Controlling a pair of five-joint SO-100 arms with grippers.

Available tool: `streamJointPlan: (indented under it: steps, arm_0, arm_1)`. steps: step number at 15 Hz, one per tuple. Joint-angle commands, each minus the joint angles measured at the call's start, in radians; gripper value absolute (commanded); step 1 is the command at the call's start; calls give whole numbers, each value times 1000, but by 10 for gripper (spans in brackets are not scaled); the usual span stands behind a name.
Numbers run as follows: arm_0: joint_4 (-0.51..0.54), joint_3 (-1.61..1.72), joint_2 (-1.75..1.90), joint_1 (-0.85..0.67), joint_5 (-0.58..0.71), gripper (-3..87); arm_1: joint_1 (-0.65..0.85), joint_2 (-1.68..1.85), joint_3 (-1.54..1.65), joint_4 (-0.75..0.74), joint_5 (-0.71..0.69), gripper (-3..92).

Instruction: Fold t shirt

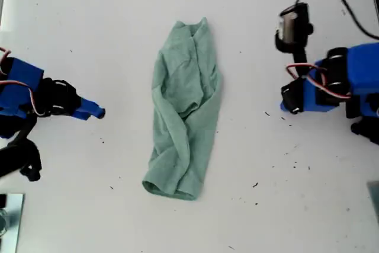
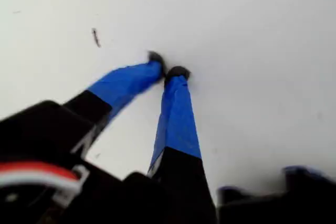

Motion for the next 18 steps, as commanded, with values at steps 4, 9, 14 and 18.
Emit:
streamJointPlan:
  steps: [4,9,14,18]
  arm_0:
    - [201,-1074,-796,153,181,257]
    - [196,-1209,-980,198,199,262]
    - [201,-1195,-1031,204,183,270]
    - [52,-1192,-1224,221,169,279]
  arm_1:
    - [-296,-646,-1443,460,140,316]
    - [-374,-661,-1465,252,178,316]
    - [-410,-732,-1457,245,233,302]
    - [-428,-902,-1453,140,267,298]
